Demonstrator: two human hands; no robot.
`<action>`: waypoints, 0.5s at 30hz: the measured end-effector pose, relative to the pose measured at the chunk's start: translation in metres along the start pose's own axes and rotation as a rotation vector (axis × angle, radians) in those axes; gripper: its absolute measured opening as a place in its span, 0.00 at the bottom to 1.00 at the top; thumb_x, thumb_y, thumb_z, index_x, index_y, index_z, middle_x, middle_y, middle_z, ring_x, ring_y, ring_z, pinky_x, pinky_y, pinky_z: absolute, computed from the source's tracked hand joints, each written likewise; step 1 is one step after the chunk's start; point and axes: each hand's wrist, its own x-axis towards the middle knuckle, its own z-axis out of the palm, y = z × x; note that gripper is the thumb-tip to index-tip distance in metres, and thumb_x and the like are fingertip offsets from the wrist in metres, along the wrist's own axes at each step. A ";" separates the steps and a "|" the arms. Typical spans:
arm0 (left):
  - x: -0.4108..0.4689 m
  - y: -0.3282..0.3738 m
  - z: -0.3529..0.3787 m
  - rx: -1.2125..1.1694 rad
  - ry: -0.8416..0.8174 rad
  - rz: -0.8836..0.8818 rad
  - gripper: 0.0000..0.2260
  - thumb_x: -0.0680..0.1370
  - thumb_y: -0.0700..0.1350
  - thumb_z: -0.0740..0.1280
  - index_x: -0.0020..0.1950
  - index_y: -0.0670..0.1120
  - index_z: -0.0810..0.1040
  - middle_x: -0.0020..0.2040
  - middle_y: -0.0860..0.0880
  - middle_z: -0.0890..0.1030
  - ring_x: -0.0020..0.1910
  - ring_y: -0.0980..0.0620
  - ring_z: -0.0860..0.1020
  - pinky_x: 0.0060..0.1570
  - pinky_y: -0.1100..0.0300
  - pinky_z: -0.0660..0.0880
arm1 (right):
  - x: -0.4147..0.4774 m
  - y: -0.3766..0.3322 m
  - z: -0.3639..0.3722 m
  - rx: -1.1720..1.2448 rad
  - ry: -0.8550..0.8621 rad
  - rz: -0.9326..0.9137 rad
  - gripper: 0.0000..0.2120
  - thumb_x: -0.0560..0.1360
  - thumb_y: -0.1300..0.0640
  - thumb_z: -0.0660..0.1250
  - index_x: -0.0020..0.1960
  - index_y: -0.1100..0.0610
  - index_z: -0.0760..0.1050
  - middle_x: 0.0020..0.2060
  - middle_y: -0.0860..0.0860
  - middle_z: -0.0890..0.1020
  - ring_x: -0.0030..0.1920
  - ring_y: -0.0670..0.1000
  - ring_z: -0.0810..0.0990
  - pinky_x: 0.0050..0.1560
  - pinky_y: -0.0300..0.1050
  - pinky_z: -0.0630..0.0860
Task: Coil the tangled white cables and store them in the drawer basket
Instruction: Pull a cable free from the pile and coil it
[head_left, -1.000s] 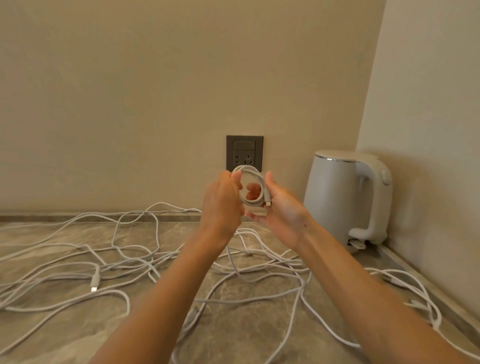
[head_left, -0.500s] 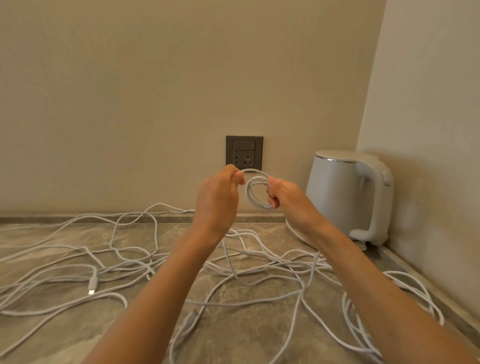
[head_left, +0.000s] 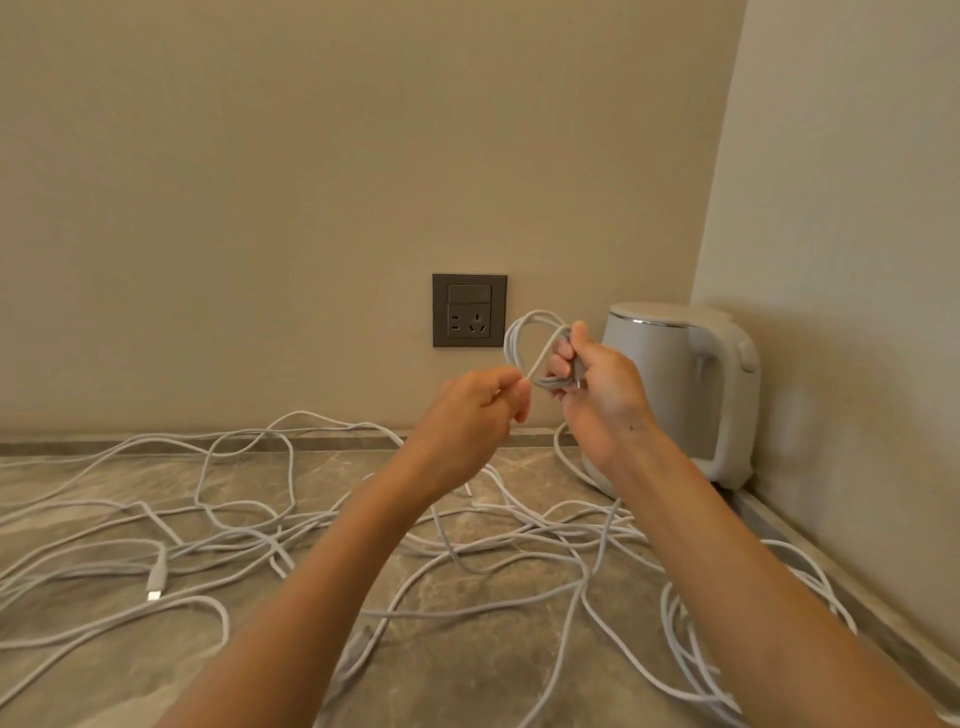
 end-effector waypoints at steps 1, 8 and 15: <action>0.000 -0.002 0.000 -0.003 -0.031 -0.018 0.16 0.81 0.41 0.56 0.32 0.48 0.68 0.23 0.54 0.65 0.19 0.60 0.64 0.23 0.67 0.59 | 0.000 -0.002 0.001 0.082 -0.011 0.030 0.19 0.83 0.56 0.49 0.34 0.56 0.64 0.22 0.46 0.67 0.23 0.42 0.65 0.34 0.37 0.60; -0.002 -0.014 -0.005 0.104 -0.251 -0.065 0.12 0.81 0.42 0.55 0.40 0.45 0.72 0.23 0.53 0.69 0.19 0.60 0.65 0.26 0.66 0.65 | 0.003 -0.013 -0.009 0.406 -0.056 0.293 0.16 0.82 0.58 0.52 0.35 0.56 0.64 0.22 0.46 0.65 0.19 0.42 0.63 0.37 0.38 0.58; -0.003 -0.025 -0.007 0.393 -0.283 -0.048 0.11 0.80 0.43 0.59 0.44 0.43 0.80 0.35 0.51 0.78 0.35 0.55 0.73 0.41 0.59 0.68 | -0.003 -0.017 -0.017 0.106 -0.311 0.579 0.15 0.73 0.58 0.58 0.28 0.56 0.68 0.22 0.46 0.64 0.21 0.41 0.62 0.35 0.37 0.62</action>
